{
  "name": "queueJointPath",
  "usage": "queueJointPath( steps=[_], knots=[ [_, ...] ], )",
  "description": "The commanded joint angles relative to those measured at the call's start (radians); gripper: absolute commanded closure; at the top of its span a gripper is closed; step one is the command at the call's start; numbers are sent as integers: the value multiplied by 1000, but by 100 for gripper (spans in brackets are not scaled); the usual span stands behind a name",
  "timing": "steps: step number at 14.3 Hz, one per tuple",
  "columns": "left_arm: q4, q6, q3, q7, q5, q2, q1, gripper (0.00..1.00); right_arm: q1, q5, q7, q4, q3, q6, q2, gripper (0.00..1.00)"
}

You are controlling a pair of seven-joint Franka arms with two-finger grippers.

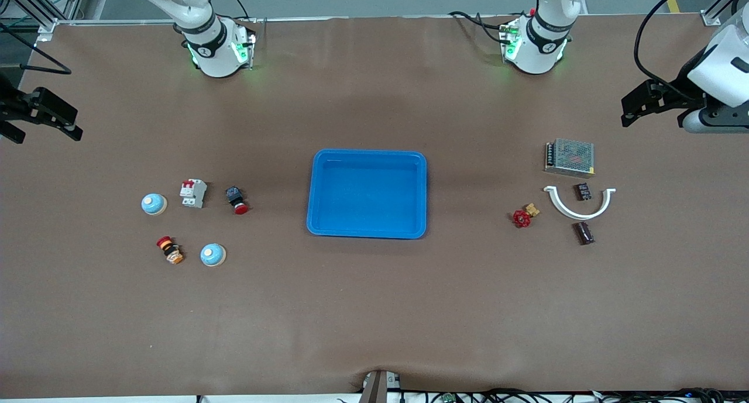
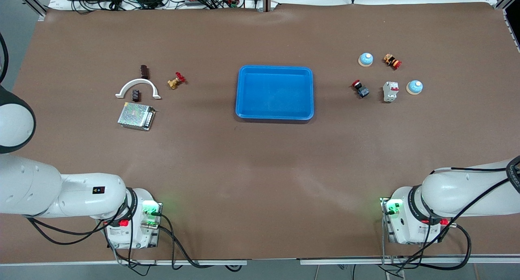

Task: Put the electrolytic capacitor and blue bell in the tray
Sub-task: 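Move the right gripper toward a blue bell while the left gripper reaches a capacitor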

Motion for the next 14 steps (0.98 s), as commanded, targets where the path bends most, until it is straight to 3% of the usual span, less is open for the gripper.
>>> queueJointPath(
  steps=[1, 8, 11, 14],
  knots=[
    [6, -42, -3, 7, 21, -8, 3, 0, 6, 0, -1, 4, -2, -4, 0, 0],
    [-37, -44, 11, 11, 21, 32, 31, 0, 2, -2, -6, 4, -4, 0, 0, 0],
    [-132, 20, 10, 7, 38, 21, 64, 0, 2, -2, -6, 4, -4, 2, 0, 0],
    [-294, 169, 10, 7, 79, -35, 72, 0, 5, 4, 6, 4, -4, -1, 3, 0]
  ],
)
